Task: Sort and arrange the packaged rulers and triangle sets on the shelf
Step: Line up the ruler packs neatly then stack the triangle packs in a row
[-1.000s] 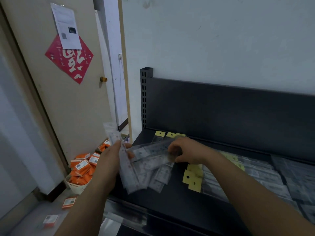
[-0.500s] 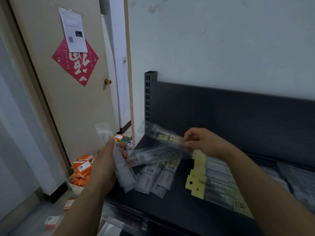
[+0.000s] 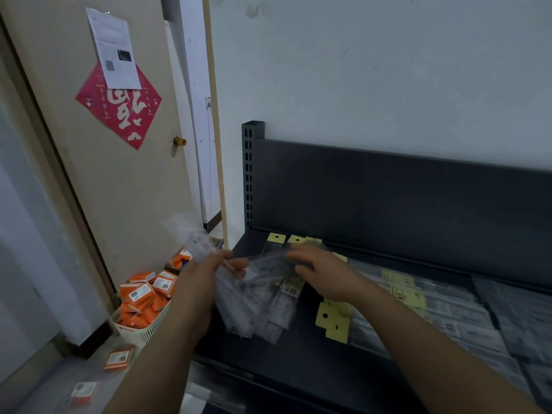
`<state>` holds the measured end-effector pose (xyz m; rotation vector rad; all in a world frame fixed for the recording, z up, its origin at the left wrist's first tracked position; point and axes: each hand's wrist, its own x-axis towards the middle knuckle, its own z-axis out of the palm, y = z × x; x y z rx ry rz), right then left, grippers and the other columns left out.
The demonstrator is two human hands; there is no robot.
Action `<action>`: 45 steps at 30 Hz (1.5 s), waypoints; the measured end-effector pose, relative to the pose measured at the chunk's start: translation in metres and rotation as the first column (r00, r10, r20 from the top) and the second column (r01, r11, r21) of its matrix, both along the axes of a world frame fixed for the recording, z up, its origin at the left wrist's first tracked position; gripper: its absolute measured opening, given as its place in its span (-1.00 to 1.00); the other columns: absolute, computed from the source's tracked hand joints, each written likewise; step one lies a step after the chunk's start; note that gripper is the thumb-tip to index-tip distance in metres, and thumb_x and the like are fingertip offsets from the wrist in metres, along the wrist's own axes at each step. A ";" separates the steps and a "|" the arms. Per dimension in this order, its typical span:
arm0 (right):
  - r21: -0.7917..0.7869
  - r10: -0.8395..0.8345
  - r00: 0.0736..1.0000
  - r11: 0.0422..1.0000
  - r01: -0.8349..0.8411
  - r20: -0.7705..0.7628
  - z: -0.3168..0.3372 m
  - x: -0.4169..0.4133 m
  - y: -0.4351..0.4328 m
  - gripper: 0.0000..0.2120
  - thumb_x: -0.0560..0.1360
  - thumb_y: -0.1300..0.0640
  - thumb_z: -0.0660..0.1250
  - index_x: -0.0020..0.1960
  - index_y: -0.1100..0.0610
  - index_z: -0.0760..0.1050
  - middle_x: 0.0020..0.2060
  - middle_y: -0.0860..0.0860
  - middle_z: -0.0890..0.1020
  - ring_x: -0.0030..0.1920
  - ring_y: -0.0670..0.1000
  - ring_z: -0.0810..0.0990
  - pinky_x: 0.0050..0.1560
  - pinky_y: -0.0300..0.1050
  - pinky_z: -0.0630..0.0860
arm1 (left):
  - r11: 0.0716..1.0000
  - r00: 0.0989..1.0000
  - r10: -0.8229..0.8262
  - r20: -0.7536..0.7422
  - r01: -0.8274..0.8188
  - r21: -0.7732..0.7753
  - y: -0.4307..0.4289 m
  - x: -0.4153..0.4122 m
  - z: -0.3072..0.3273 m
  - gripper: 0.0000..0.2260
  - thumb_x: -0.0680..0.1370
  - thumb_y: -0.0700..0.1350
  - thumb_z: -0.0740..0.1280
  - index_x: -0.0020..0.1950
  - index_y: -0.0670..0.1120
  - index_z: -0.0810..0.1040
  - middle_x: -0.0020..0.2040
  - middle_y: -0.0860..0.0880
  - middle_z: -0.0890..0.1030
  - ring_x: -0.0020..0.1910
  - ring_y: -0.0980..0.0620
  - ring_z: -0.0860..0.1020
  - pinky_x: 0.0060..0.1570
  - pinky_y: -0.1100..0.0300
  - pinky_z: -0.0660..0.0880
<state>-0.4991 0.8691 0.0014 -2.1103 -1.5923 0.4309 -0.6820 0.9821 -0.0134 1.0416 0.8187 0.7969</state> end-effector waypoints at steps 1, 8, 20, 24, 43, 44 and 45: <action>-0.054 0.044 0.998 0.998 -0.042 0.039 -0.003 0.001 0.000 -0.65 0.65 0.17 0.09 0.41 0.06 0.37 0.42 -0.06 0.35 0.40 -0.03 0.29 0.31 -0.28 0.23 | 1.000 1.000 0.015 -0.012 -0.014 0.004 0.005 -0.005 -0.001 -0.81 0.60 -0.14 0.22 0.06 -0.22 0.56 -0.19 -0.16 0.70 -0.19 -0.10 0.65 -0.17 0.05 0.54; -0.161 0.110 0.982 0.983 -0.085 0.153 -0.001 0.014 -0.006 -0.70 0.63 0.17 0.14 0.30 0.03 0.51 0.32 -0.09 0.50 0.28 -0.09 0.45 0.30 -0.22 0.36 | 0.997 0.997 0.076 -0.018 -0.076 -0.020 0.018 -0.022 -0.009 -0.85 0.55 -0.19 0.27 0.01 -0.23 0.60 -0.27 -0.16 0.68 -0.27 -0.08 0.64 -0.13 0.05 0.52; -0.120 0.098 0.983 0.990 -0.080 0.153 -0.002 0.026 0.029 -0.73 0.61 0.14 0.21 0.26 0.02 0.55 0.29 -0.08 0.53 0.25 -0.07 0.49 0.28 -0.13 0.43 | 0.999 0.999 0.041 -0.034 -0.042 -0.025 0.016 -0.016 0.008 -0.82 0.58 -0.17 0.24 -0.02 -0.25 0.56 -0.37 -0.14 0.56 -0.41 -0.03 0.52 -0.36 0.17 0.53; -0.055 0.054 0.986 0.997 -0.046 0.157 -0.001 0.035 0.038 -0.71 0.60 0.10 0.25 0.30 0.00 0.52 0.27 -0.07 0.53 0.23 -0.07 0.49 0.25 -0.16 0.44 | 0.999 0.998 0.038 -0.040 -0.039 -0.033 0.019 -0.014 0.007 -0.82 0.58 -0.16 0.24 0.01 -0.25 0.56 -0.38 -0.14 0.56 -0.41 -0.02 0.51 -0.34 0.14 0.50; -0.321 0.184 0.983 0.930 -0.180 -0.020 0.003 0.056 0.069 -0.71 0.44 0.00 0.45 0.14 -0.03 0.53 0.09 -0.14 0.53 0.11 -0.07 0.52 0.17 -0.12 0.49 | 0.996 0.996 0.014 -0.086 -0.021 -0.085 0.026 -0.007 -0.005 -0.78 0.59 -0.11 0.23 0.06 -0.25 0.55 -0.33 -0.14 0.54 -0.36 -0.04 0.50 -0.28 0.08 0.46; -0.313 0.186 0.982 0.932 -0.184 -0.025 0.003 0.057 0.069 -0.74 0.43 0.00 0.46 0.09 -0.04 0.54 0.07 -0.14 0.54 0.10 -0.07 0.53 0.16 -0.09 0.50 | 0.997 0.996 0.019 -0.084 -0.025 -0.075 0.025 -0.008 -0.004 -0.78 0.59 -0.12 0.23 0.06 -0.25 0.55 -0.31 -0.15 0.55 -0.35 -0.04 0.50 -0.28 0.08 0.47; -0.304 0.185 0.982 0.934 -0.188 -0.041 0.003 0.058 0.070 -0.77 0.42 0.01 0.47 0.05 -0.04 0.54 0.05 -0.13 0.56 0.08 -0.06 0.54 0.14 -0.09 0.52 | 0.997 0.997 0.025 -0.071 -0.030 -0.069 0.024 -0.008 -0.003 -0.78 0.59 -0.13 0.23 0.07 -0.26 0.55 -0.29 -0.16 0.55 -0.36 -0.04 0.50 -0.30 0.09 0.47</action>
